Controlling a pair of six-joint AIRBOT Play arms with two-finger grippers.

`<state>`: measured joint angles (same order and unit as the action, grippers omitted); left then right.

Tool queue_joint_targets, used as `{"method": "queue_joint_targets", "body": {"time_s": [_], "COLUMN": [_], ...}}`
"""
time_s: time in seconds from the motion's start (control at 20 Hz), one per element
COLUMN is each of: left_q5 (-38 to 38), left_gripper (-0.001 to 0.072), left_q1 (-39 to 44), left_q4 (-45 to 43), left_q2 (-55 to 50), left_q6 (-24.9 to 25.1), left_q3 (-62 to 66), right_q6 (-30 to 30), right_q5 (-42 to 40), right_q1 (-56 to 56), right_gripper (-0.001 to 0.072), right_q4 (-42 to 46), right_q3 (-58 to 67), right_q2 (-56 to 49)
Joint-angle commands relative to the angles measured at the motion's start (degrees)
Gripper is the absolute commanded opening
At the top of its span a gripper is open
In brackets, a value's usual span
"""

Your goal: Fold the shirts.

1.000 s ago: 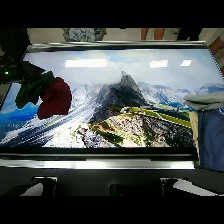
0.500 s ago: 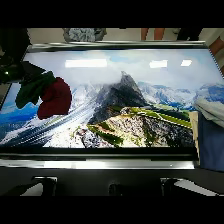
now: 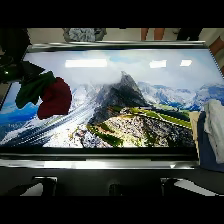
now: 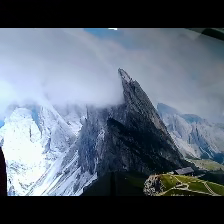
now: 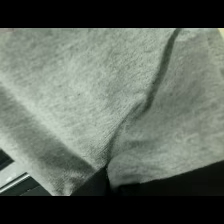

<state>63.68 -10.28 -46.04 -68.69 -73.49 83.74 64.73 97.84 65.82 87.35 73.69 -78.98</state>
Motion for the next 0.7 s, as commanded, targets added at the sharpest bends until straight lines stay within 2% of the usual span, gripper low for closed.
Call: {"method": "queue_joint_targets", "body": {"time_s": [0.0, 0.05, 0.1, 0.15, 0.3, 0.4, 0.45, 0.55, 0.6, 0.65], "left_q5": [-0.26, -0.26, -0.26, -0.28, -0.85, -3.87, -6.62, -5.46, -1.57, 1.90], "left_gripper": [0.0034, 0.0033, 0.0033, 0.0033, 0.0031, 0.0028, 0.0028, 0.0027, 0.0028, 0.0030], "left_q1": [0.02, 0.02, 0.02, 0.02, 0.02, 0.74, 2.56, 8.17, 11.13, 13.40], "left_q4": [0.00, 0.00, 0.00, 0.00, 0.50, -2.75, -11.28, -36.94, -47.34, -53.00], "left_q2": [0.00, 0.00, 0.00, 0.00, 0.00, -0.09, -0.59, -4.20, -6.91, -9.07], "left_q6": [0.02, 0.02, 0.02, 0.02, 0.02, -0.59, -4.07, -15.98, -19.78, -20.44], "left_q3": [0.00, 0.00, 0.00, 0.00, 1.97, 6.82, 10.64, 18.78, 21.59, 22.29], "right_q6": [-1.77, -1.79, -2.73, -5.70, -7.72, -10.60, -10.75, -10.67, -10.05, -8.96], "right_q5": [-6.51, -7.41, -7.96, -8.00, -10.12, -20.22, -28.11, -39.23, -40.41, -39.28], "right_q1": [0.04, 0.04, 0.04, 0.02, -0.63, -5.46, -10.29, -22.53, -30.16, -37.24], "right_gripper": [0.0049, 0.0145, 0.0523, 0.0683, 0.0686, 0.0684, 0.0684, 0.0681, 0.0676, 0.0675], "right_q4": [3.87, 3.78, 3.54, 2.71, -0.85, -4.42, -4.98, -5.27, -5.25, -5.20], "right_q3": [-4.42, -4.42, -4.35, -3.80, 6.36, 18.60, 24.20, 31.10, 33.11, 33.31], "right_q2": [0.04, 0.04, 0.07, 0.07, 1.07, 3.23, 4.61, 6.19, 6.23, 6.05]}}
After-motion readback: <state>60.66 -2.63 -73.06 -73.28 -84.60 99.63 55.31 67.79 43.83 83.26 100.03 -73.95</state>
